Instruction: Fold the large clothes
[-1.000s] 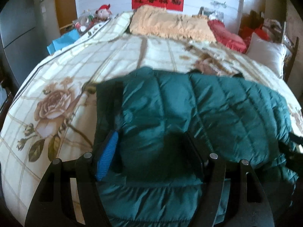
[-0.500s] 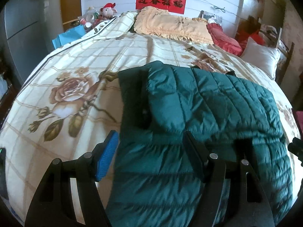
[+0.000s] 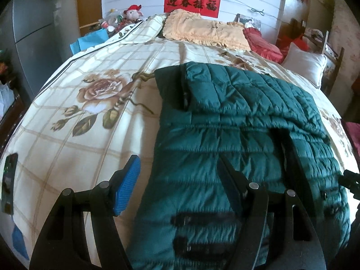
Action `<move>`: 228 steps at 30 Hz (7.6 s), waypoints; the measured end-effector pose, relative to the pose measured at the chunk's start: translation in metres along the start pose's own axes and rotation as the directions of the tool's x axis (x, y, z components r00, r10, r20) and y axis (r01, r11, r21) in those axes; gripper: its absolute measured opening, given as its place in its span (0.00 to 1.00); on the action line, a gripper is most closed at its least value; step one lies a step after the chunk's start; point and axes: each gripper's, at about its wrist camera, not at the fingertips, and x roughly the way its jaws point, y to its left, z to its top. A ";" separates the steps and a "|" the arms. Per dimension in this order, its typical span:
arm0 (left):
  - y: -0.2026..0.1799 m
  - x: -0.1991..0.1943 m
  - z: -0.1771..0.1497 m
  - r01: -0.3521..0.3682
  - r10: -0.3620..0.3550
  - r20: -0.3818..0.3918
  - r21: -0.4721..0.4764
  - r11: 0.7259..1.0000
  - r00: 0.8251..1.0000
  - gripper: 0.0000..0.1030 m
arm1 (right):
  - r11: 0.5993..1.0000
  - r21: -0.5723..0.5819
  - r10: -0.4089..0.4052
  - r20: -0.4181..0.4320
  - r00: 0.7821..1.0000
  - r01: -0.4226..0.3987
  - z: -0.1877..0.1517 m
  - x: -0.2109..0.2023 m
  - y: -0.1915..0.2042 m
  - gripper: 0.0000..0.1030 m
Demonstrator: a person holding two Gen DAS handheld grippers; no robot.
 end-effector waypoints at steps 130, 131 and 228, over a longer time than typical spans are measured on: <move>0.033 -0.053 0.073 0.181 -0.169 0.104 -0.122 0.976 0.980 0.12 | 0.972 0.028 0.220 0.240 0.945 -0.233 0.076 -0.075 -0.032 0.26; 0.031 -0.048 0.079 0.176 -0.163 0.103 -0.128 0.976 0.981 0.12 | 0.975 0.027 0.209 0.238 0.948 -0.222 0.080 -0.071 -0.033 0.26; -0.001 0.194 0.173 -0.153 0.143 -0.073 -0.168 0.974 0.987 0.82 | 0.987 0.040 -0.161 0.071 0.984 0.158 0.232 0.167 -0.010 0.80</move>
